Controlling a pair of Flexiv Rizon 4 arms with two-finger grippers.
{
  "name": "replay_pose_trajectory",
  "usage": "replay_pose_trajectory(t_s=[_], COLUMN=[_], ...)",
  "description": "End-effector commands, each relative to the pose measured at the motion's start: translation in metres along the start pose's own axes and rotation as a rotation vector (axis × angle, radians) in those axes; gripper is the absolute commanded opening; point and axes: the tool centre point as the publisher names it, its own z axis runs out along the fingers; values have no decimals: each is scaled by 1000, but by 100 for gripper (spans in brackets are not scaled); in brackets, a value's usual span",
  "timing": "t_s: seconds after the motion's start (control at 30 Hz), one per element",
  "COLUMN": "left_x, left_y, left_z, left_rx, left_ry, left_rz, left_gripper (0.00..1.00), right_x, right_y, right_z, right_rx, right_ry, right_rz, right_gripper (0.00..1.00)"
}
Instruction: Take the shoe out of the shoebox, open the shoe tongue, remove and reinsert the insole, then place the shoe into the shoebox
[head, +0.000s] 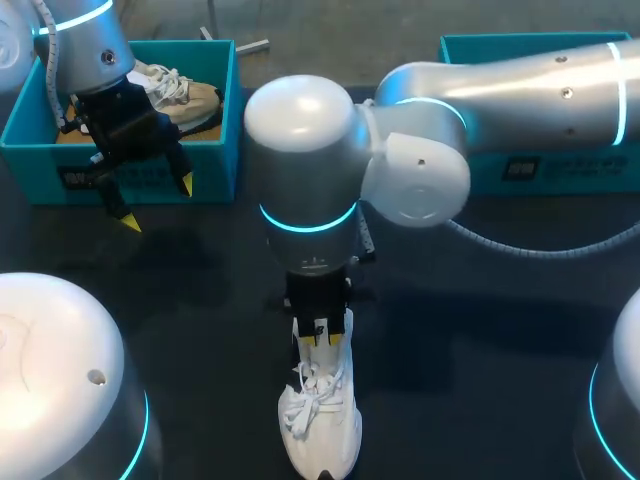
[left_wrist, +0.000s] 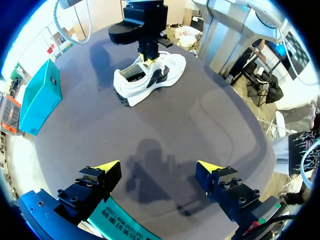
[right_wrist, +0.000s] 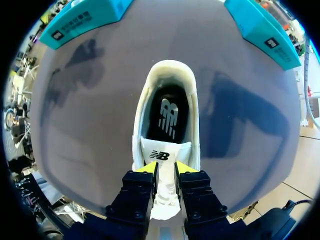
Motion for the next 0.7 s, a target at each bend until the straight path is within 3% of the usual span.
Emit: replay_pose_trajectory(t_s=[0.03, 0.27, 0.5, 0.57, 0.6, 0.7], left_x=[1, 1, 1, 1, 1, 1], left_y=[0, 0, 0, 0, 0, 0], left_z=[0, 0, 0, 0, 0, 0], left_rx=[-3, -3, -3, -3, -3, -3], left_ry=[0, 0, 0, 0, 0, 0], left_rz=[-1, -1, -1, -1, -1, -1], left_gripper=[100, 100, 100, 100, 100, 100], right_x=[-2, 1, -2, -3, -5, -8], right_y=[-14, -8, 16, 21, 22, 24], right_z=[-13, -45, -69, -72, -75, -77], right_rx=[-45, -98, -141, -163, -168, -177], right_ry=[-5, -24, -69, -52, -65, -71], right_rz=[549, 420, 135, 21, -9, -76], right_gripper=[22, 24, 33, 50, 100, 100])
